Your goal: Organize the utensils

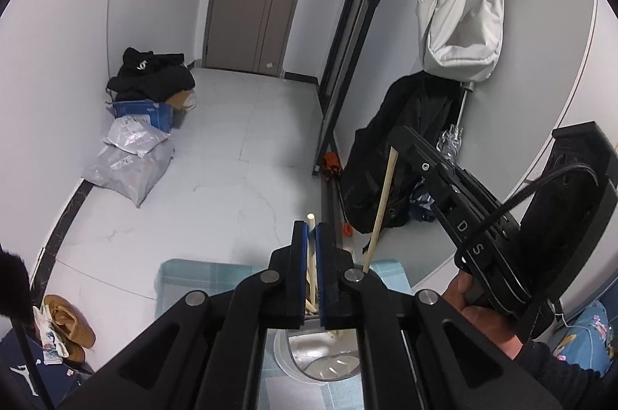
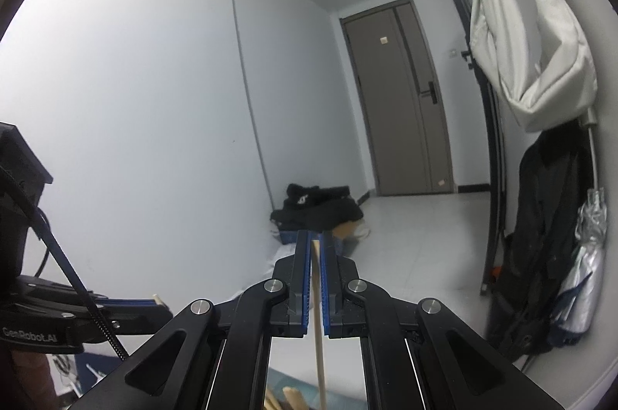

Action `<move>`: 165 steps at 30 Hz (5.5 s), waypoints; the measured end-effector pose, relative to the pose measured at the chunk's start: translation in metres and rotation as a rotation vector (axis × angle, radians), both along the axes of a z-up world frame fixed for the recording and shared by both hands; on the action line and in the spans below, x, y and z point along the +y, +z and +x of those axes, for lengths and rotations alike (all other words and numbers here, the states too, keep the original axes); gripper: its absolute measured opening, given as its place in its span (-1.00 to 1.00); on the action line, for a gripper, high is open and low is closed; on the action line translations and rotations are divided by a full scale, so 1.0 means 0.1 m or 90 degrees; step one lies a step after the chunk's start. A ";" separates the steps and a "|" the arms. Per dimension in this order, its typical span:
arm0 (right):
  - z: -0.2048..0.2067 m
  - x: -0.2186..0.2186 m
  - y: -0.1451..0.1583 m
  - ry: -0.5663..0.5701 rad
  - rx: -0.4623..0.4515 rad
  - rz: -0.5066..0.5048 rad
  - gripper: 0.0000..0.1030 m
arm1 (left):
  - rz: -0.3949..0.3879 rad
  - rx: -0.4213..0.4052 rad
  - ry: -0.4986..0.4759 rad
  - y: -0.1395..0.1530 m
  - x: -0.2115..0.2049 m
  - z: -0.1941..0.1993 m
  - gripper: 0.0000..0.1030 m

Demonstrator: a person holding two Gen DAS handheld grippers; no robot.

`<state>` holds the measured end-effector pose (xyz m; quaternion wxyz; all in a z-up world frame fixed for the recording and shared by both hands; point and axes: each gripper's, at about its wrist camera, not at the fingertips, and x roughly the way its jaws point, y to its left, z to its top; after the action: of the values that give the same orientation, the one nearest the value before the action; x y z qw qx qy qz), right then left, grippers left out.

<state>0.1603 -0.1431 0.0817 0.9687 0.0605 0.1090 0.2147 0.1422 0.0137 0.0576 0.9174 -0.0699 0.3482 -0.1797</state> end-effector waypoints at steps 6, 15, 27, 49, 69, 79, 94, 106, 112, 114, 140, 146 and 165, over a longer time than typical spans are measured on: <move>-0.07 -0.04 -0.13 0.024 0.015 -0.010 -0.93 | 0.002 0.019 -0.009 -0.15 -0.04 0.05 -0.98; -0.19 -0.02 -0.42 0.060 0.071 -0.036 -0.92 | 0.014 0.052 -0.025 -0.38 -0.12 0.09 -0.98; -0.28 0.02 -0.66 0.106 0.148 -0.084 -0.85 | 0.008 0.084 -0.039 -0.54 -0.20 0.10 -0.98; -1.00 -0.28 -0.27 0.045 0.124 -0.066 0.08 | 0.010 -0.055 0.097 0.05 -0.01 -0.63 0.47; -1.86 -0.30 -0.09 -0.040 0.050 -0.064 0.79 | 0.029 -0.196 0.183 0.20 0.16 -1.36 0.97; -2.04 -0.31 -0.20 -0.092 0.046 -0.070 0.99 | 0.042 -0.208 0.197 0.02 0.25 -1.54 0.97; -2.11 -0.28 -0.45 -0.136 0.112 -0.070 1.00 | 0.087 -0.211 0.208 -0.25 0.24 -1.58 0.97; -2.08 -0.36 -0.66 -0.208 0.127 -0.094 1.00 | 0.096 -0.173 0.206 -0.54 0.19 -1.45 0.97; -2.11 -0.30 -0.69 -0.184 0.093 -0.119 1.00 | 0.100 -0.178 0.199 -0.54 0.16 -1.46 0.97; -2.09 -0.30 -0.71 -0.184 0.100 -0.115 1.00 | 0.096 -0.173 0.196 -0.54 0.15 -1.46 0.97; -2.06 -0.38 -0.75 -0.202 0.138 -0.082 1.00 | 0.106 -0.178 0.189 -0.57 0.12 -1.50 0.97; -2.06 -0.34 -0.75 -0.198 0.136 -0.087 1.00 | 0.104 -0.176 0.189 -0.57 0.13 -1.50 0.97; -2.04 -0.36 -0.78 -0.204 0.148 -0.085 1.00 | 0.096 -0.167 0.186 -0.61 0.16 -1.49 0.97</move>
<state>-0.0434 -0.1787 0.0037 0.9732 0.0372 0.2229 0.0415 -0.0068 0.0293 -0.0032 0.9738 -0.0269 0.2241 -0.0257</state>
